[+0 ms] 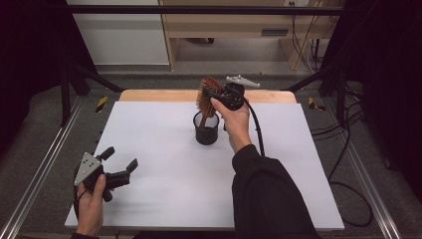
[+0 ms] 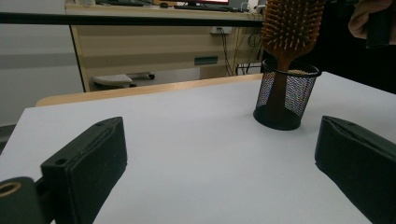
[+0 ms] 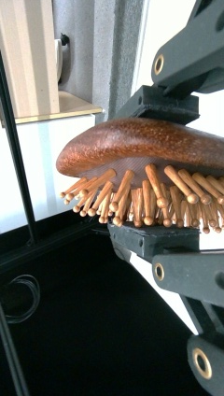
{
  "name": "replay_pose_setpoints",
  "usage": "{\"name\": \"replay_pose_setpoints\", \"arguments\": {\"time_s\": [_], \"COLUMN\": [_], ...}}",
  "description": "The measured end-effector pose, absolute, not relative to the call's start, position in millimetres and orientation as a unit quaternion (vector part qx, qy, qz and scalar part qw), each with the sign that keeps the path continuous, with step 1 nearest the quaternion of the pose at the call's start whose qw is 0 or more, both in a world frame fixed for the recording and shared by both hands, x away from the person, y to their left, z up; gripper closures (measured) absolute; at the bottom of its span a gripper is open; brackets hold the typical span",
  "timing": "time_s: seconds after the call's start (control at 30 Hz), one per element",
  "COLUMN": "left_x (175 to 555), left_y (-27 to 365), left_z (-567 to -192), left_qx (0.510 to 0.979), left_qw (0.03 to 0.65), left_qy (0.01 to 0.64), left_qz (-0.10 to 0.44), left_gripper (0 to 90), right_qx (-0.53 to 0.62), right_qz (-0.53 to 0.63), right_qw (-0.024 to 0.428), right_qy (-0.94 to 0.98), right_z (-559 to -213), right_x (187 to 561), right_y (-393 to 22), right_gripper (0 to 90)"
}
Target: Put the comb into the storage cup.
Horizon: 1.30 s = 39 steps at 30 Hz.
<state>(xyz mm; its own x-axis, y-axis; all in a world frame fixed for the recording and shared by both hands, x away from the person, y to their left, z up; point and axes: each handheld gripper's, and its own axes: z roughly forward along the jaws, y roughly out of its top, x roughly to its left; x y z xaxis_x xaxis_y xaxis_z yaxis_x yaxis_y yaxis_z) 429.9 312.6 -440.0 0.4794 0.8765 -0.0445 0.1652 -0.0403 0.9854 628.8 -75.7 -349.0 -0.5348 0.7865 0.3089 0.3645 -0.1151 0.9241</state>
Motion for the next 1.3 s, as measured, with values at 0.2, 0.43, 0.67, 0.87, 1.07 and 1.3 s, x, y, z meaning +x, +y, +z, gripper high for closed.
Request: {"name": "replay_pose_setpoints", "arguments": {"time_s": [0.2, 0.43, 0.67, 0.87, 1.07, 1.3], "left_x": [430.0, 429.9, 429.7, 429.7, 429.7, 429.8], "left_y": [315.1, 315.0, 315.4, 315.3, 315.2, 315.4], "left_z": [-439.9, -439.8, -439.7, -439.7, -439.7, -439.8], "left_qx": [0.646, 0.646, 0.645, 0.646, 0.646, 0.646], "left_qw": [0.565, 0.564, 0.566, 0.566, 0.565, 0.565], "left_qy": [0.405, 0.405, 0.405, 0.404, 0.404, 0.405], "left_qz": [0.315, 0.317, 0.315, 0.314, 0.315, 0.315], "left_gripper": [2.6, 2.6, 2.6, 2.9, 2.9, 2.9], "right_qx": [0.454, 0.453, 0.451, 0.459, 0.461, 0.46], "right_qz": [0.597, 0.59, 0.582, 0.579, 0.575, 0.562], "right_qw": [0.173, 0.171, 0.174, 0.176, 0.179, 0.189], "right_qy": [0.639, 0.646, 0.653, 0.65, 0.651, 0.661], "right_z": [-350.6, -349.3, -348.5, -350.6, -351.3, -350.7], "right_x": [632.7, 635.8, 638.1, 640.2, 642.1, 642.9], "right_y": [-77.8, -78.7, -79.0, -82.5, -84.1, -85.7], "right_gripper": [48.9, 48.1, 46.9, 46.2, 45.3, 43.4]}}
